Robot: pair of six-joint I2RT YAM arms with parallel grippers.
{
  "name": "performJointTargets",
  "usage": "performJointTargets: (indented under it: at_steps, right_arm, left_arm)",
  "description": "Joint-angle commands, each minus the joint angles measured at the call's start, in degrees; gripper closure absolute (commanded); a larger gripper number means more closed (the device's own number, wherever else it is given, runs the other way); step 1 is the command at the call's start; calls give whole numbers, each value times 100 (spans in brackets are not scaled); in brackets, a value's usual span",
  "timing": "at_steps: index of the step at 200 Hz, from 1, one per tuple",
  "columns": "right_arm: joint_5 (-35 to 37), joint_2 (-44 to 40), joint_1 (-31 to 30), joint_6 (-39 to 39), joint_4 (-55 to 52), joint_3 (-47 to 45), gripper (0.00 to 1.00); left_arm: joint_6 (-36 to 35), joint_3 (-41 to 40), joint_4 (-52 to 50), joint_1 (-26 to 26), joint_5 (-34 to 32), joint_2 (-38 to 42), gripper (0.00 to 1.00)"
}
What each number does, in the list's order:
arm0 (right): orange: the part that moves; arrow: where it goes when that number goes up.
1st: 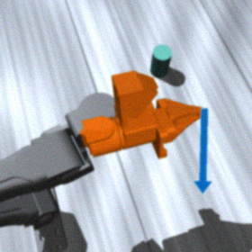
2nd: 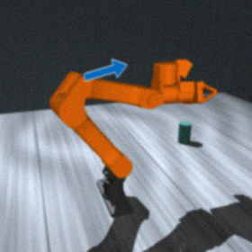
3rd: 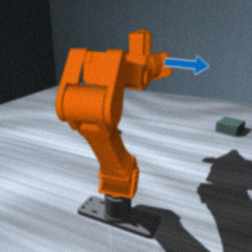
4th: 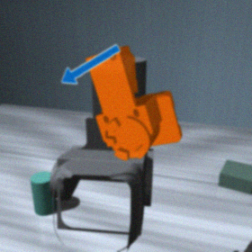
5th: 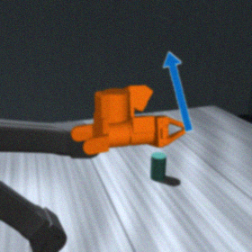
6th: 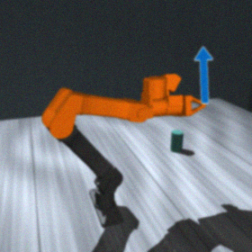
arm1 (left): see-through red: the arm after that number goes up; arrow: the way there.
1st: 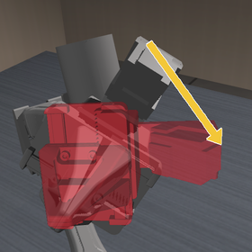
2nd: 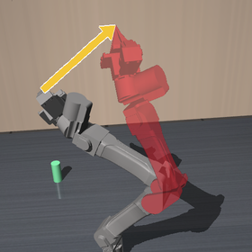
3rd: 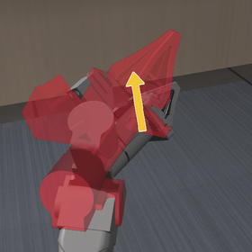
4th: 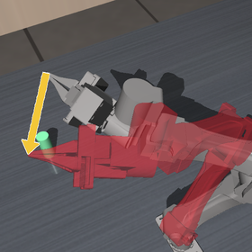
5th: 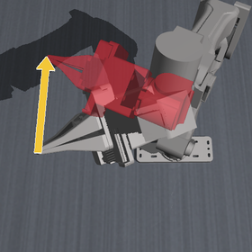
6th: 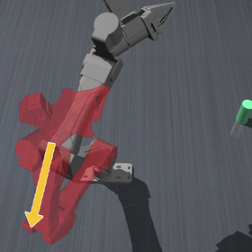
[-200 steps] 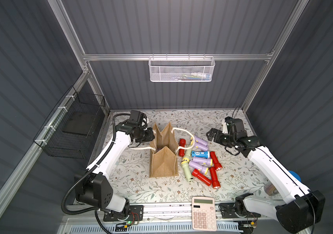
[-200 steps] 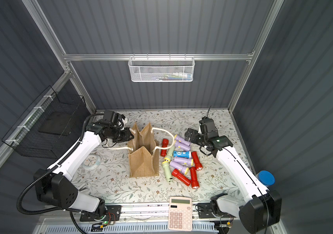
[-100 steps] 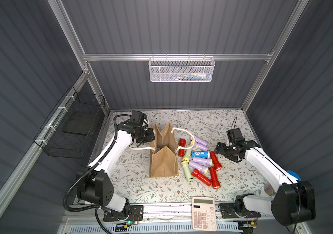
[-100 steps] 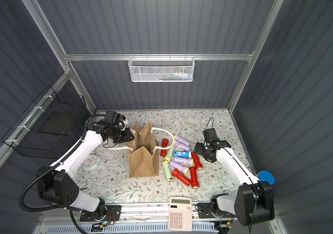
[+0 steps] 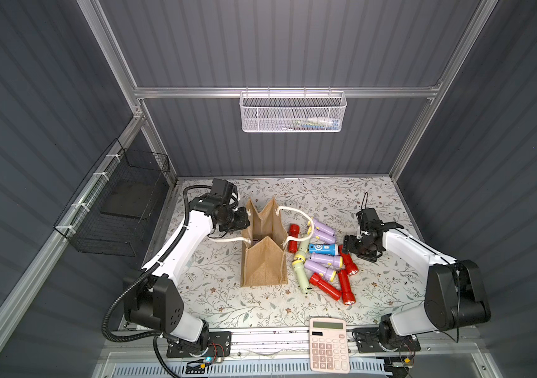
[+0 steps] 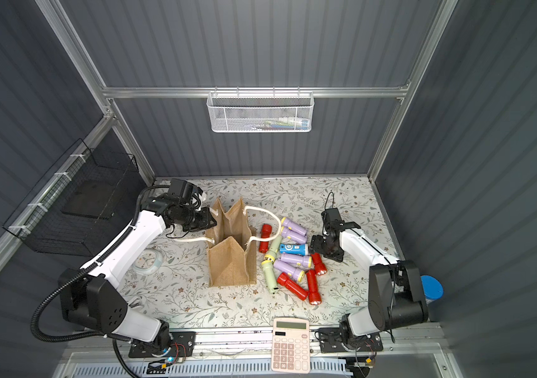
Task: Put the flashlights into the tote bags
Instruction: Pick up the flashlight from the center of the board.
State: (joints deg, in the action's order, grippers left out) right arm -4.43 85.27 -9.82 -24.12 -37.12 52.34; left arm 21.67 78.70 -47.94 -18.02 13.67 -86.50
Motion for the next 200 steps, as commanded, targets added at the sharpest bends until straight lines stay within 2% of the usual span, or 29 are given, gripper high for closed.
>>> performJointTargets:
  at_steps: [1,67,74,131,152,200]
  right_arm:
    - [-98,299,-80,282,49,275,21]
    - [894,1079,-536,441,-361,764,24]
    - [940,1126,-539,444,-354,778,24]
    - [1497,1405,-534,426,-322,812,30]
    - [1624,1500,-537,430,-189,780,30]
    - [1597,1598,-520,338,-40,732,41]
  left_arm:
    - [50,164,-163,-17,17,108,73]
    - [57,162,-180,-17,49,85,73]
    - [65,376,-180,-16,74,89,73]
    - [136,434,-163,-17,93,59,73]
    - [153,440,-154,-17,98,45,73]
    - [186,507,-180,-17,109,17,73]
